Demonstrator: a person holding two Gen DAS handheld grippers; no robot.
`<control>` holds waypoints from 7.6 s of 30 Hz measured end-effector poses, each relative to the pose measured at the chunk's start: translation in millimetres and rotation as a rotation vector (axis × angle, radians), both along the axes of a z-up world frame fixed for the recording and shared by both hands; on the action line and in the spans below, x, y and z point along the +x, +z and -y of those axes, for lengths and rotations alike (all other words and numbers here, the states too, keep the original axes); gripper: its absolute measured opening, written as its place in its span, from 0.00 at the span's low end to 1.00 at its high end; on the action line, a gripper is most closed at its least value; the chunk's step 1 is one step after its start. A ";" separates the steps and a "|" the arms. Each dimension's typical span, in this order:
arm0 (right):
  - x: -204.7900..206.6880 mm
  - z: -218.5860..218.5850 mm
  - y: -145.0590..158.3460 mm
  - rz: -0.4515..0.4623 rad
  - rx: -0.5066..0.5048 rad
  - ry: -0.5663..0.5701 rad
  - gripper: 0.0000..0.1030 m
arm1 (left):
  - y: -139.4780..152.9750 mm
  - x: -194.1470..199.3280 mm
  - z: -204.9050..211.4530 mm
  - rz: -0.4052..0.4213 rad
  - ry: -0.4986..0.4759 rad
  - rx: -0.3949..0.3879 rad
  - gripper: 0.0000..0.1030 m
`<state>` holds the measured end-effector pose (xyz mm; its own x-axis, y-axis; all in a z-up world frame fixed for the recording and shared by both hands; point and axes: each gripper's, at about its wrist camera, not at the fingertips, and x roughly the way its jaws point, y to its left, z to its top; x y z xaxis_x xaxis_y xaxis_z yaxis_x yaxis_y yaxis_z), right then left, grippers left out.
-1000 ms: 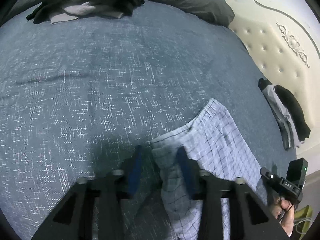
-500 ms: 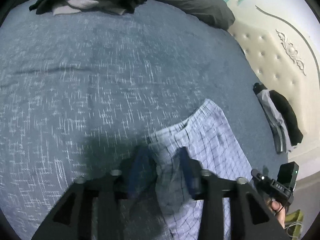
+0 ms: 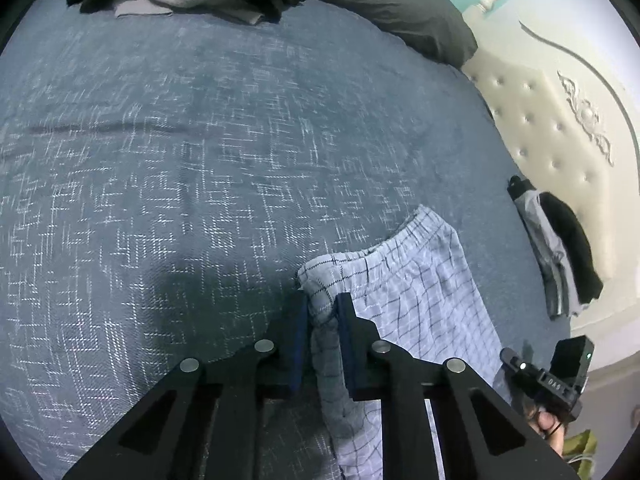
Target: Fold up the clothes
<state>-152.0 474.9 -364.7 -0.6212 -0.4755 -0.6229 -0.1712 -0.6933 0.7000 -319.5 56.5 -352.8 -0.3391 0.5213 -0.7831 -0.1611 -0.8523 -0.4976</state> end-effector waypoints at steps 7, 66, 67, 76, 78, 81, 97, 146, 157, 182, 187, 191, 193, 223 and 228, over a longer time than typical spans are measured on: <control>-0.4 0.4 -2.0 0.004 0.005 0.005 0.02 | -6.6 -9.5 9.1 0.034 0.051 0.040 0.15; -51.2 85.9 56.0 -0.087 0.107 0.178 0.46 | -7.7 3.7 16.4 -0.035 0.025 0.059 0.51; -55.9 87.9 57.1 -0.085 0.113 0.186 0.46 | -7.9 2.8 16.0 -0.036 0.021 0.060 0.51; -139.6 109.3 67.4 -0.024 0.261 0.326 0.46 | -13.5 0.1 12.3 -0.024 0.020 0.100 0.50; -161.5 121.3 68.2 -0.013 0.329 0.385 0.46 | -14.5 -0.4 13.5 -0.020 0.029 0.113 0.50; -189.5 136.5 62.7 -0.003 0.389 0.483 0.46 | -16.2 -1.6 12.1 -0.017 0.036 0.118 0.50; -215.0 165.1 18.1 -0.021 0.526 0.690 0.21 | -11.6 3.3 -9.7 -0.071 0.044 0.032 0.28; -39.6 -28.0 355.9 -0.680 0.480 0.417 0.09 | 341.7 105.7 -199.6 -0.554 -0.179 0.026 0.20; 26.3 -122.3 390.7 -0.691 0.535 0.293 0.09 | 370.5 145.8 -303.4 -0.580 -0.314 0.059 0.20; 125.7 -299.1 406.5 -0.641 0.603 0.058 0.09 | 383.2 191.2 -497.7 -0.579 -0.535 0.094 0.20; 131.8 -328.5 402.7 -0.623 0.602 0.020 0.09 | 380.2 184.0 -523.1 -0.570 -0.550 0.088 0.20; 129.6 -347.3 397.7 -0.608 0.610 -0.002 0.09 | 376.2 178.1 -541.2 -0.567 -0.561 0.079 0.20; 126.7 -354.5 395.3 -0.603 0.615 -0.009 0.09 | 373.4 173.9 -550.1 -0.562 -0.564 0.073 0.20; -27.0 -413.9 330.1 -0.406 0.662 -0.016 0.09 | 293.3 25.4 -629.1 -0.428 -0.496 -0.007 0.20; -59.2 -417.2 314.9 -0.364 0.667 -0.007 0.09 | 271.6 -0.4 -638.7 -0.397 -0.487 -0.021 0.20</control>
